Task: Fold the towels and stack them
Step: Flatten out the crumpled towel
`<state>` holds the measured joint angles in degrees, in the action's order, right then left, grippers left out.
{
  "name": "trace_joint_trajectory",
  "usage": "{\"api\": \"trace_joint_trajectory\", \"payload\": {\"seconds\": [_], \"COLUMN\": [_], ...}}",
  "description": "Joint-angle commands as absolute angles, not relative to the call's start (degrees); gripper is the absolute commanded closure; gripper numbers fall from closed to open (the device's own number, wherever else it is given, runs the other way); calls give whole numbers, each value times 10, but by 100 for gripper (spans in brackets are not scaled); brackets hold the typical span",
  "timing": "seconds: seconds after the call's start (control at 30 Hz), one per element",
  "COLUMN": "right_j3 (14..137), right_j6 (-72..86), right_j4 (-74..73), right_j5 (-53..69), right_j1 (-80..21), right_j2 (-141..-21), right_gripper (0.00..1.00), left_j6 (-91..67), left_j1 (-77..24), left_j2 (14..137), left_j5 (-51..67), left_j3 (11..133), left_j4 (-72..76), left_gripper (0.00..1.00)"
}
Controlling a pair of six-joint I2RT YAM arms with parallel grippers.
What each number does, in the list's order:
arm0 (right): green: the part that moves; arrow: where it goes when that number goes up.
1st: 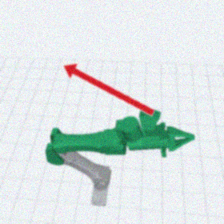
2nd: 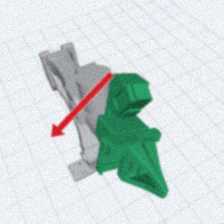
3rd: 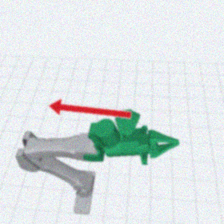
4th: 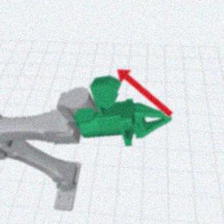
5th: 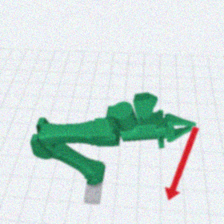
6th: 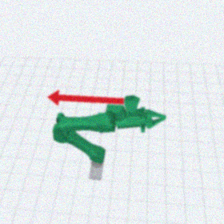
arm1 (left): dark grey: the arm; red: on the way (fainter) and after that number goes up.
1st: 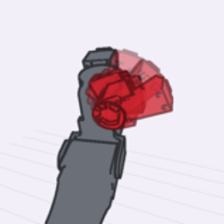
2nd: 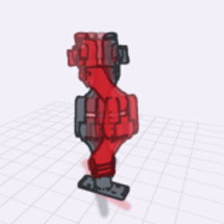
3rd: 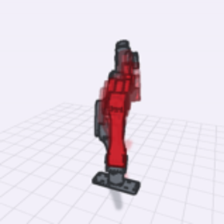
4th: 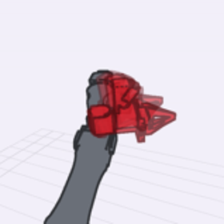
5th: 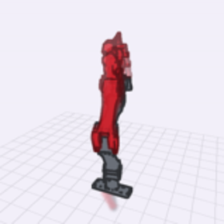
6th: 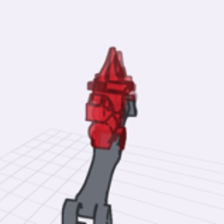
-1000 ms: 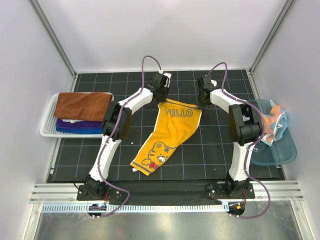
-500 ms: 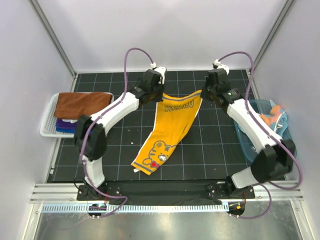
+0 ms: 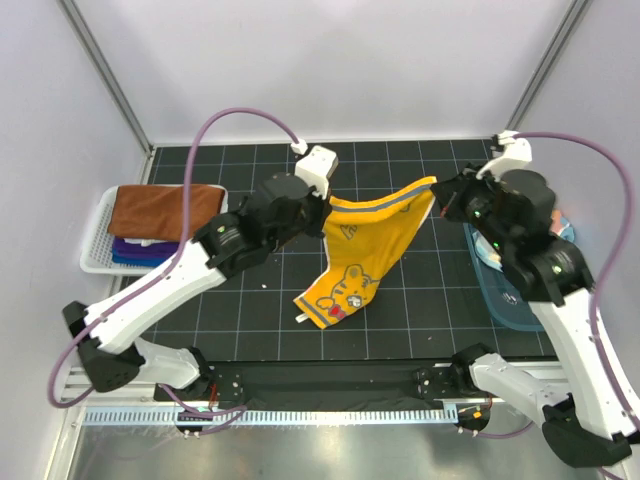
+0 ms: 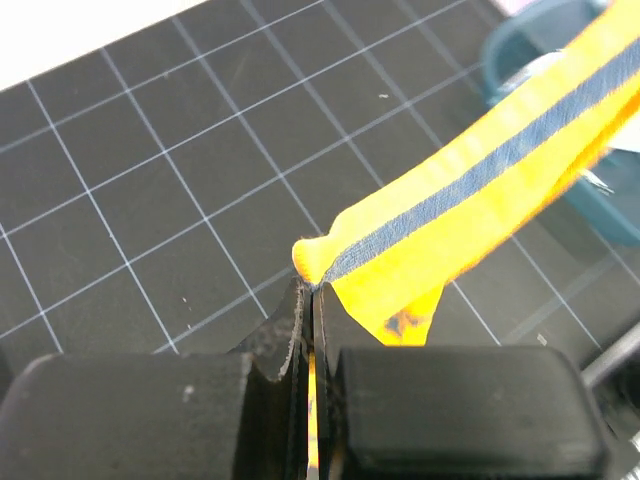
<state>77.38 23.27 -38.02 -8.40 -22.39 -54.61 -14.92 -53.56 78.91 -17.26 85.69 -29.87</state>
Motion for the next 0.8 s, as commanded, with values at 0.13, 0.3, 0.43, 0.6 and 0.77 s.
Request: {"api": "trace_joint_trajectory", "payload": {"seconds": [0.13,0.3,0.43,0.6,0.77], "right_j3": [891,953,984,1004,1032], "right_j6": [202,193,177,171,168], "right_j4": [-435,-459,-473,-476,-494], "right_j5": [-12,25,37,56,72], "right_j1": [-227,-227,-227,-227,-227], "right_j2": [-491,-483,-483,-470,-468], "right_gripper": [99,99,99,99,99], "left_j6": [-126,-109,-98,-98,-102], "left_j1": [-600,-629,-648,-654,-655], "left_j2": [697,692,687,673,657], "left_j5": [-219,-202,-185,-143,-102], "left_j3": [933,1001,1042,1063,1074], "left_j4": [-388,-457,-482,-486,-485], "left_gripper": [100,100,100,100,100]}}
